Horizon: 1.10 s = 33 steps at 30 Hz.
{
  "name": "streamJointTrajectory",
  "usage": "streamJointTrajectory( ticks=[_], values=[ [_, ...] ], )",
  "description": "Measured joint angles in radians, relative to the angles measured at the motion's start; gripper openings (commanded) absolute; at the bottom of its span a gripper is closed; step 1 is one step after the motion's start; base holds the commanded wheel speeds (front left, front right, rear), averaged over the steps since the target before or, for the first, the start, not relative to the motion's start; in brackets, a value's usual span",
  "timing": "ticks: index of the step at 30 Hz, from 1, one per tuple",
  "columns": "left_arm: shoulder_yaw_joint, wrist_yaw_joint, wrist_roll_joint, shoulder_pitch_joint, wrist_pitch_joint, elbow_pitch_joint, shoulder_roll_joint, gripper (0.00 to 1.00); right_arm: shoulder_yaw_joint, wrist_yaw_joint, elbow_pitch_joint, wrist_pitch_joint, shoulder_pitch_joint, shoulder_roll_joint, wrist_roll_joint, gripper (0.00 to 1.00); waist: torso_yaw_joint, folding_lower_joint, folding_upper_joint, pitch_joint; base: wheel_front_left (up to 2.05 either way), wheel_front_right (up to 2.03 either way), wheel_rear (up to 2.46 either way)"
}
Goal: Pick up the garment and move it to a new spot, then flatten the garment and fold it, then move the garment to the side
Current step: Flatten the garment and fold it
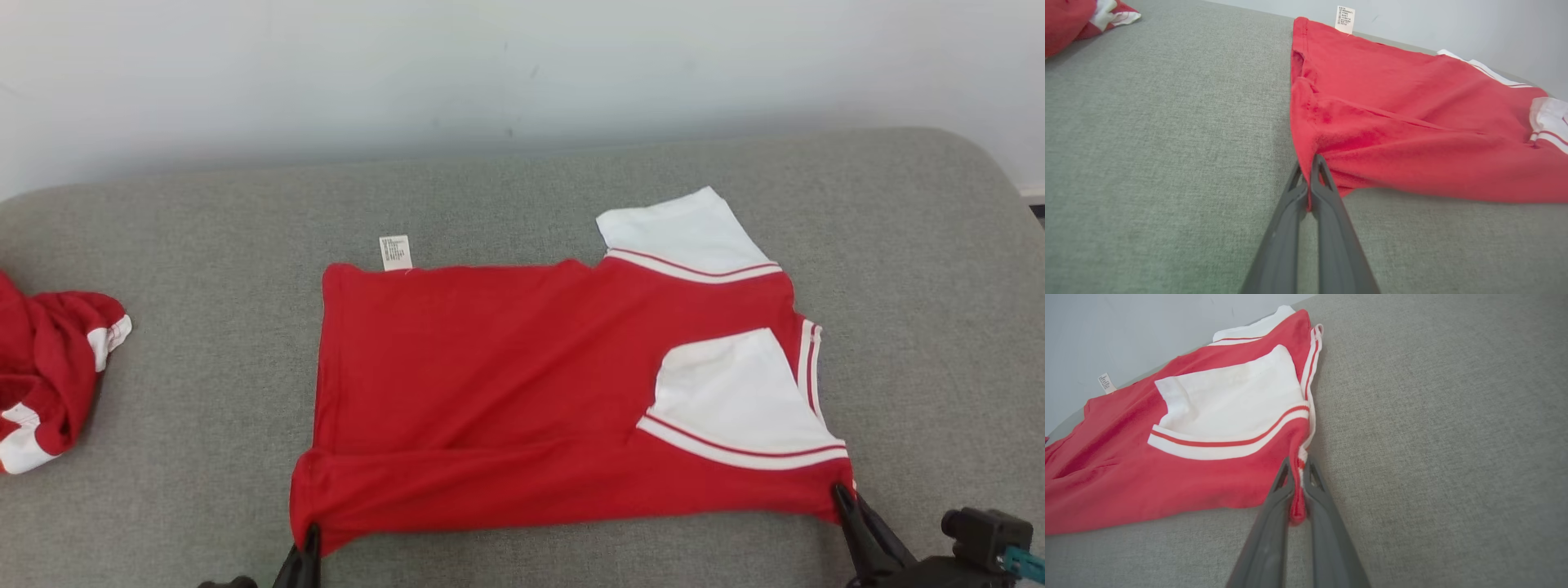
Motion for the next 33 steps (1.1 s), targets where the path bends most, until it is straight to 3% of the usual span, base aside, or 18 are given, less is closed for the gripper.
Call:
streamJointTrajectory(
  ticks=[7,8,9,10,11,21,33],
  values=[
    [0.001,0.003,-0.01,0.051,0.0,-0.004,0.002,0.0,-0.092,0.0,-0.092,0.067,0.111,0.032,-0.041,0.0,0.006,0.0,-0.0001,-0.019,0.0,0.0,0.0],
    [-0.002,0.004,-0.01,0.055,0.0,-0.001,0.002,0.0,-0.106,0.0,-0.1,0.07,0.122,0.038,-0.053,0.34,0.007,0.0,0.0,-0.02,0.0,0.0,0.0],
    [-0.003,0.006,-0.01,0.056,0.0,0.0,0.002,0.49,-0.117,0.0,-0.111,0.076,0.13,0.044,-0.067,1.0,0.008,0.0001,0.0,-0.021,0.0,0.0,0.0],
    [-0.003,0.006,-0.01,0.056,0.0,0.0,0.001,0.93,-0.13,0.0,-0.125,0.077,0.135,0.054,-0.069,1.0,0.009,0.0001,0.0,-0.022,0.0,0.0,0.0],
    [-0.002,0.006,-0.01,0.056,0.0,-0.002,0.0,1.0,-0.14,0.0,-0.14,0.077,0.139,0.064,-0.076,1.0,0.01,0.0001,0.0,-0.024,0.0,0.0,0.0],
    [0.07,0.024,0.052,0.059,0.0,-0.118,0.001,1.0,-0.216,0.0,-0.295,0.036,0.151,0.13,-0.15,1.0,0.011,0.0002,0.0,-0.051,0.0,0.0,0.0],
    [0.191,0.026,0.2,0.046,0.0,-0.253,-0.012,1.0,-0.258,0.0,-0.283,-0.047,0.092,0.229,-0.264,1.0,0.022,0.0002,0.0,-0.078,0.0,0.0,0.0]
  ],
)
